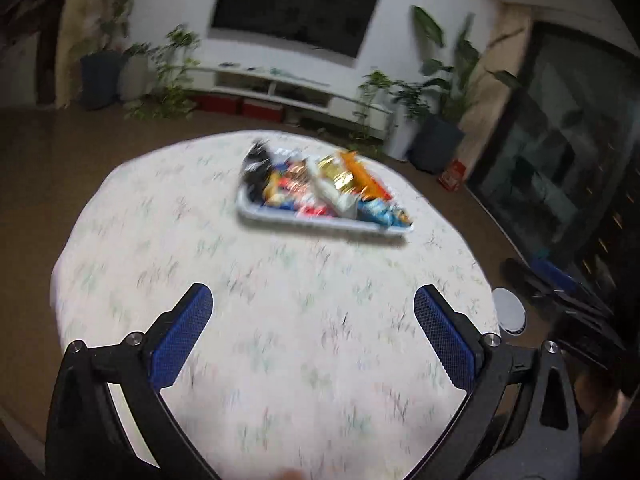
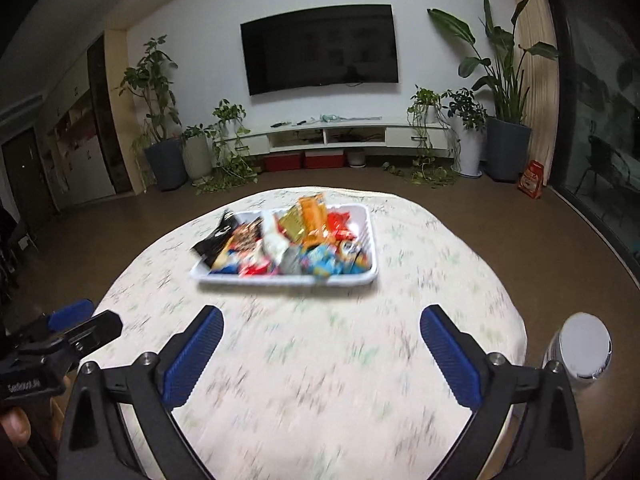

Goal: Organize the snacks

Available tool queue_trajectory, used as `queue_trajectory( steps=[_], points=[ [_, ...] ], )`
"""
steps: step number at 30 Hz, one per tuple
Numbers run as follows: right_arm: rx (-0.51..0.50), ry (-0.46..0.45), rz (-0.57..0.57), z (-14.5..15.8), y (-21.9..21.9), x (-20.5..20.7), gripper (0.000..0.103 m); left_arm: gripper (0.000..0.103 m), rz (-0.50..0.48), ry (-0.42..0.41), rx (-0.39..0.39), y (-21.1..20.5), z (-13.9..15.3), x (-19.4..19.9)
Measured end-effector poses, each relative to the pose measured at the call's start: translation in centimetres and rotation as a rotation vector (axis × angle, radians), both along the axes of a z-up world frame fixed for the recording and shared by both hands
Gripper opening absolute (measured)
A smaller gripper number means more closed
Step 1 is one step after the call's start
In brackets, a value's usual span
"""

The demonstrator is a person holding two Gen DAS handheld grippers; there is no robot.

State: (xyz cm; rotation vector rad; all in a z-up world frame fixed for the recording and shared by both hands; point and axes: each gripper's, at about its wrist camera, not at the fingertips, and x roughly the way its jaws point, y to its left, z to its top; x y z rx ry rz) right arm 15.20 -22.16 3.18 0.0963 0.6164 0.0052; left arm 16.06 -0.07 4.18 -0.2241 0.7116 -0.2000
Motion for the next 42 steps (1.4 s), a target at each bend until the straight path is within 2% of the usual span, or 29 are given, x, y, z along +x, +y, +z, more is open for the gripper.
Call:
queue_trajectory(
  steps=[2, 3, 7, 8, 9, 13, 17, 18, 20, 21, 25, 28, 34, 42],
  points=[
    [-0.006, -0.04, -0.013, 0.4, 0.6, -2.9, 0.101, 0.102, 0.065, 0.026, 0.059, 0.0, -0.4, -2.0],
    [0.001, -0.058, -0.018, 0.7, 0.9, -4.2, 0.101, 0.102, 0.063, 0.027, 0.049, 0.2, -0.4, -2.9],
    [-0.009, -0.145, -0.04, 2.2, 1.7, -8.5, 0.101, 0.102, 0.027, 0.008, -0.129, 1.3, 0.1, -6.4],
    [-0.009, -0.156, -0.042, 2.5, 1.7, -9.2, 0.101, 0.102, 0.022, 0.011, -0.144, 1.2, 0.1, -6.9],
    [-0.005, -0.167, -0.048, 2.9, 1.8, -9.9, 0.101, 0.102, 0.024, 0.005, -0.134, 1.1, 0.5, -7.4],
    [0.006, -0.209, -0.06, 4.3, 1.8, -12.0, 0.101, 0.102, 0.04, -0.059, 0.003, -0.5, 2.5, -9.7],
    [-0.028, -0.247, -0.059, 5.0, 2.4, -13.6, 0.101, 0.102, -0.016, -0.052, 0.01, -1.6, 3.9, -10.0],
    [-0.021, -0.245, -0.062, 5.2, 2.4, -13.8, 0.101, 0.102, 0.0, -0.067, 0.058, -2.0, 4.4, -10.2],
    [-0.023, -0.228, -0.07, 5.5, 2.4, -13.9, 0.101, 0.102, 0.05, -0.103, 0.216, -3.4, 5.1, -10.6],
    [-0.025, -0.215, -0.073, 5.6, 2.5, -13.9, 0.101, 0.102, 0.051, -0.093, 0.258, -4.0, 5.3, -10.6],
    [-0.051, -0.187, -0.098, 6.0, 2.7, -13.9, 0.102, 0.102, 0.084, -0.081, 0.259, -4.7, 6.3, -11.3],
    [-0.064, -0.186, -0.11, 6.5, 3.0, -14.6, 0.102, 0.102, 0.092, -0.103, 0.276, -5.1, 7.0, -12.1],
    [-0.114, -0.207, -0.11, 7.6, 3.9, -16.6, 0.103, 0.102, 0.107, -0.13, 0.235, -4.3, 8.4, -13.4],
    [-0.087, -0.102, -0.1, 6.2, 4.4, -16.4, 0.103, 0.102, 0.111, -0.104, 0.239, -3.9, 8.3, -14.2]
  ],
)
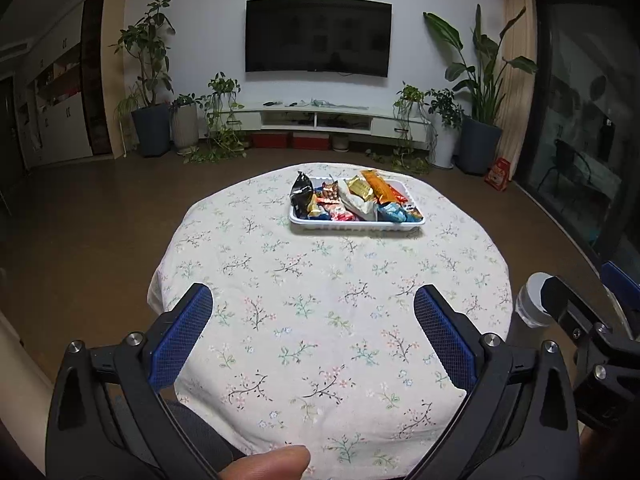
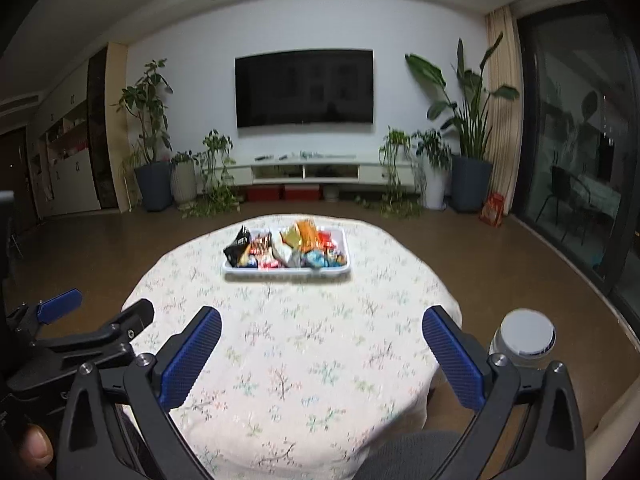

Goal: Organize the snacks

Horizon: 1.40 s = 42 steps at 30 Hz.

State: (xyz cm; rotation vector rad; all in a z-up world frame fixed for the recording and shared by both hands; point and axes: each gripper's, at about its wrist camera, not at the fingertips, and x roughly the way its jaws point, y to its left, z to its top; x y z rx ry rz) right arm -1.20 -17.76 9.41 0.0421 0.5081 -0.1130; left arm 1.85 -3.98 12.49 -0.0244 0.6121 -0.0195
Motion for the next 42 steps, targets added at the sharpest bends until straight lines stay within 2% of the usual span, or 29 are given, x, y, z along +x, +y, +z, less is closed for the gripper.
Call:
queue_trajectory(
  steps=[13, 42],
  points=[
    [-0.024, 0.047, -0.017, -0.8, 0.1, -0.2, 0.103, 0.102, -0.022, 0.044, -0.033, 0.5, -2.2, 0.1],
    [-0.023, 0.062, -0.013, -1.1, 0.3, -0.2, 0.103, 0.102, -0.021, 0.059, -0.034, 0.9, -3.0, 0.4]
  ],
)
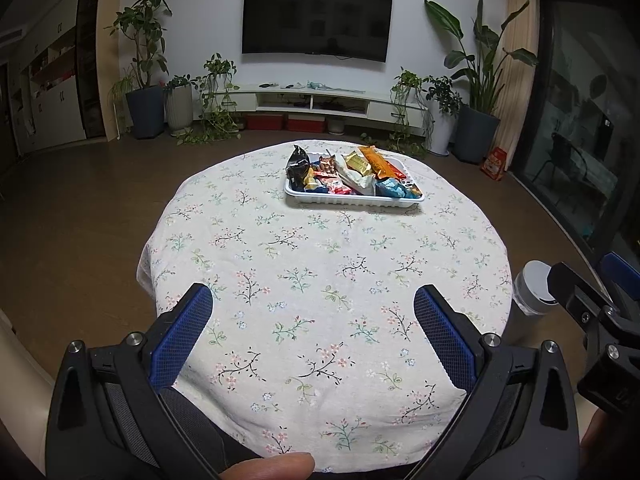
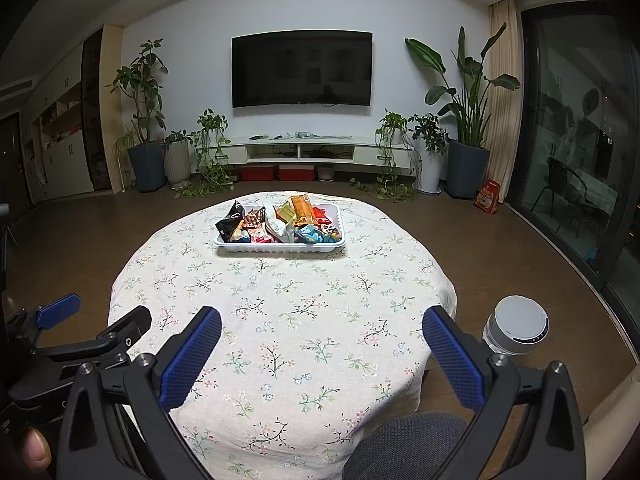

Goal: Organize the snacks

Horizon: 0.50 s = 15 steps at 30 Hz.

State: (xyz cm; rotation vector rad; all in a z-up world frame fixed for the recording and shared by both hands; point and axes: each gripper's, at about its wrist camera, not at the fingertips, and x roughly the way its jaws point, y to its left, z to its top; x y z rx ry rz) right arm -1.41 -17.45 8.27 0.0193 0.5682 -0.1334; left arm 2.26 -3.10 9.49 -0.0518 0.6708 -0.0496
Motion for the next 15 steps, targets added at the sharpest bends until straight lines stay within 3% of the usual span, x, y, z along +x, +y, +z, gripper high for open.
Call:
queue_trajectory(
  steps=[15],
  points=[
    [-0.002, 0.0, 0.001, 0.09, 0.03, 0.0, 0.103, 0.102, 0.0, 0.002, -0.001, -0.03, -0.06, -0.01]
  ],
)
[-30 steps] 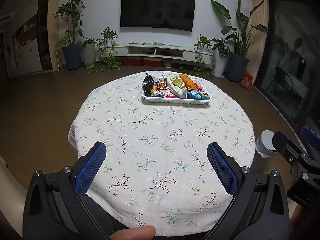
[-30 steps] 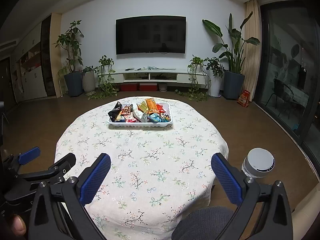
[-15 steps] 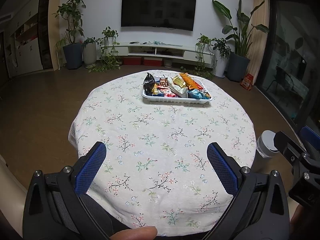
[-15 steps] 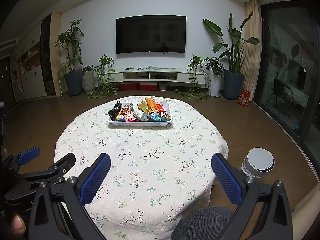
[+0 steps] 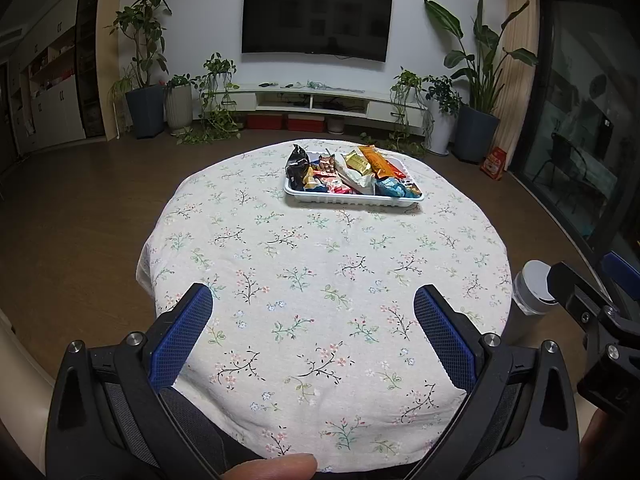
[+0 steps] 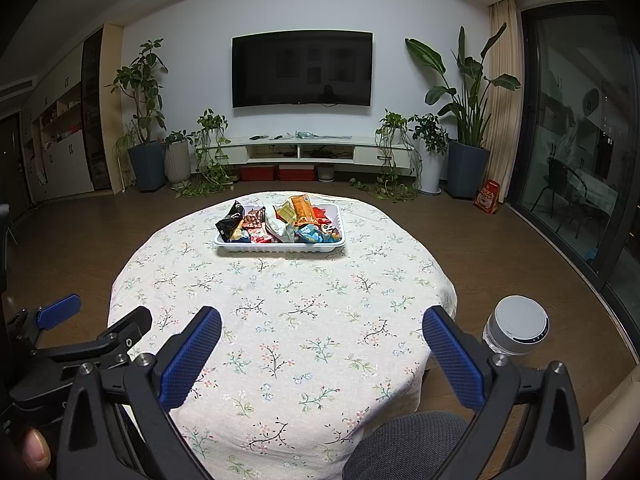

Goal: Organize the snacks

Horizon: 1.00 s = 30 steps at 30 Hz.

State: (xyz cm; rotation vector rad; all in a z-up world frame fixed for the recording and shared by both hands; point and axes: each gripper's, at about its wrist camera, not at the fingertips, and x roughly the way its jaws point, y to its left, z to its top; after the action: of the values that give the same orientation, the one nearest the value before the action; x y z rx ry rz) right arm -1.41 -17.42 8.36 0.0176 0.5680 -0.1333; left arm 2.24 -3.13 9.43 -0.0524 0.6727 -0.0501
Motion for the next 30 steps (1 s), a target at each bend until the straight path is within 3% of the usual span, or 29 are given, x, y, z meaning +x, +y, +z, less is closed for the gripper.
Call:
queue_trajectory(
  steps=[30],
  points=[
    [0.0, 0.003, 0.0, 0.26, 0.06, 0.0, 0.103, 0.102, -0.001, 0.001, 0.003, -0.13, -0.47, -0.01]
  ],
)
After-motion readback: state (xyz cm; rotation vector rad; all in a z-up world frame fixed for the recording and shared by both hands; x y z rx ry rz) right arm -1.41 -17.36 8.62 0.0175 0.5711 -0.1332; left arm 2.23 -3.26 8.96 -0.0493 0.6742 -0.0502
